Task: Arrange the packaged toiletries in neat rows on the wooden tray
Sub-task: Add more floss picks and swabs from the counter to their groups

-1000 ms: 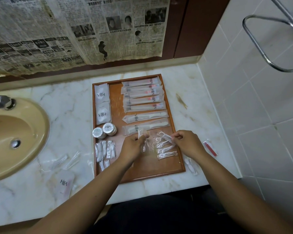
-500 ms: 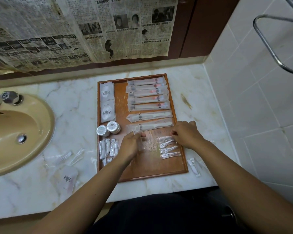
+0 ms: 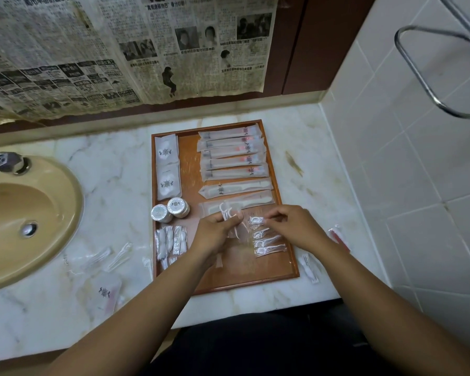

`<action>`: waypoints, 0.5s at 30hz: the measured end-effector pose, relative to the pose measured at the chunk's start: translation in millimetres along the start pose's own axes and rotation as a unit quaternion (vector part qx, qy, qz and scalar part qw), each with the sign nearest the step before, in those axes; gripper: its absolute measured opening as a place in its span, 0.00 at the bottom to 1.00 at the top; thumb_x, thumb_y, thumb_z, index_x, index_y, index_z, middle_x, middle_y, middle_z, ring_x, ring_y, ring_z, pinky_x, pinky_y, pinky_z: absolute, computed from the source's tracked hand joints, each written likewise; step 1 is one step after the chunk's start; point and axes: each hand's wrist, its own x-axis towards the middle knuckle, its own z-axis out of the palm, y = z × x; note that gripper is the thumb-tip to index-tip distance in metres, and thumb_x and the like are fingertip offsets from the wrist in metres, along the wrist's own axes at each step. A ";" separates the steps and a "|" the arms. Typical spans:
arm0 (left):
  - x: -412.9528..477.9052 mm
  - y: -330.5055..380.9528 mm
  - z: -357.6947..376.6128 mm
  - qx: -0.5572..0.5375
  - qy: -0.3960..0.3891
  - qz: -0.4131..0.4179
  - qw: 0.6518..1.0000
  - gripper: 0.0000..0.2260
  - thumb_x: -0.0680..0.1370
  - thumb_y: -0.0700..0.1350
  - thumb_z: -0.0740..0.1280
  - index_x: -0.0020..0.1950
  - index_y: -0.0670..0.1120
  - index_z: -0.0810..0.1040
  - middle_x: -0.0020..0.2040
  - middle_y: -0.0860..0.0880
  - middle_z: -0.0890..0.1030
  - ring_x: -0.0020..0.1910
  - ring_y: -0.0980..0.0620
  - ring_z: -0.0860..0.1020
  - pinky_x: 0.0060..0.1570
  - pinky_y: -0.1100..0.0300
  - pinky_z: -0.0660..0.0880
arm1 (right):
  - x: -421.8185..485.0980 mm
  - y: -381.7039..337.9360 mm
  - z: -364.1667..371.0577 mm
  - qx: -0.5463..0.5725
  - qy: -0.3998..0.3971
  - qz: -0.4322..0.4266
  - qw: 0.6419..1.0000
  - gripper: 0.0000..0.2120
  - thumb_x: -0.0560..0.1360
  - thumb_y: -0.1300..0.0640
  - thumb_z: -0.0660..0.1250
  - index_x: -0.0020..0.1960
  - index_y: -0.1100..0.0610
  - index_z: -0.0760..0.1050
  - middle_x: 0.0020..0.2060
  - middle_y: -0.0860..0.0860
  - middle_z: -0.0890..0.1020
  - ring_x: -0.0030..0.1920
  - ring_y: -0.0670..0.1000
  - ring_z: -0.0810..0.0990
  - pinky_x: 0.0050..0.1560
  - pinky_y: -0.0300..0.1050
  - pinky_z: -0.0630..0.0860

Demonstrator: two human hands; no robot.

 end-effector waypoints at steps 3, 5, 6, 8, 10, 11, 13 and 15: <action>1.3 -2.7 9.2 -0.002 -0.010 0.006 1.000 0.09 0.78 0.45 0.74 0.51 0.39 0.84 0.27 0.52 0.78 0.18 0.60 0.67 0.19 0.68 0.61 | -15.1 -9.6 11.3 0.162 -0.063 0.064 0.983 0.12 0.70 0.45 0.79 0.50 0.49 0.85 0.44 0.46 0.88 0.45 0.45 0.86 0.52 0.42 0.82; 0.6 -3.7 14.6 -0.013 -0.020 0.009 1.000 0.07 0.79 0.44 0.73 0.50 0.40 0.84 0.28 0.51 0.80 0.19 0.60 0.69 0.19 0.68 0.62 | -20.7 -9.9 18.0 0.201 -0.065 0.075 0.975 0.13 0.70 0.49 0.80 0.51 0.53 0.85 0.43 0.49 0.88 0.44 0.47 0.87 0.50 0.42 0.81; 0.4 -4.9 16.4 -0.009 -0.025 0.008 1.000 0.06 0.79 0.44 0.73 0.49 0.42 0.83 0.28 0.51 0.79 0.19 0.59 0.69 0.20 0.67 0.62 | -22.6 -9.4 20.5 0.208 -0.057 0.079 0.973 0.13 0.70 0.52 0.81 0.51 0.54 0.85 0.42 0.50 0.88 0.41 0.46 0.86 0.47 0.40 0.81; 1.8 -9.8 18.0 0.005 -0.035 0.006 0.999 0.06 0.78 0.46 0.73 0.47 0.43 0.83 0.29 0.50 0.78 0.19 0.57 0.66 0.21 0.66 0.60 | -24.6 -6.5 25.1 0.219 -0.041 0.090 0.971 0.12 0.70 0.55 0.81 0.51 0.56 0.84 0.40 0.52 0.88 0.38 0.46 0.85 0.42 0.39 0.80; 3.4 -15.6 18.0 0.016 -0.049 0.006 0.999 0.07 0.77 0.47 0.75 0.47 0.44 0.83 0.29 0.49 0.76 0.20 0.55 0.63 0.23 0.65 0.58 | -25.0 -2.6 28.3 0.226 -0.031 0.099 0.969 0.11 0.69 0.58 0.81 0.50 0.57 0.84 0.40 0.52 0.88 0.38 0.47 0.85 0.43 0.40 0.81; 3.5 -17.2 17.9 0.023 -0.055 0.005 0.998 0.07 0.77 0.47 0.75 0.47 0.44 0.84 0.28 0.49 0.75 0.21 0.54 0.62 0.23 0.64 0.58 | -24.6 0.0 29.6 0.222 -0.028 0.098 0.970 0.10 0.69 0.58 0.81 0.49 0.56 0.84 0.40 0.52 0.88 0.38 0.48 0.85 0.45 0.43 0.82; 3.0 -18.8 17.2 0.036 -0.067 0.008 0.997 0.08 0.77 0.50 0.75 0.47 0.45 0.84 0.27 0.50 0.74 0.22 0.54 0.61 0.24 0.64 0.57 | -24.1 5.1 31.6 0.215 -0.020 0.098 0.971 0.08 0.69 0.58 0.81 0.47 0.56 0.85 0.40 0.52 0.88 0.39 0.48 0.85 0.48 0.47 0.82; 2.7 -18.2 16.1 0.048 -0.073 0.009 0.996 0.09 0.79 0.51 0.72 0.47 0.46 0.83 0.26 0.50 0.73 0.22 0.54 0.60 0.24 0.63 0.57 | -24.5 7.6 31.0 0.213 -0.010 0.097 0.972 0.07 0.69 0.59 0.80 0.46 0.55 0.85 0.39 0.52 0.87 0.38 0.48 0.84 0.47 0.46 0.81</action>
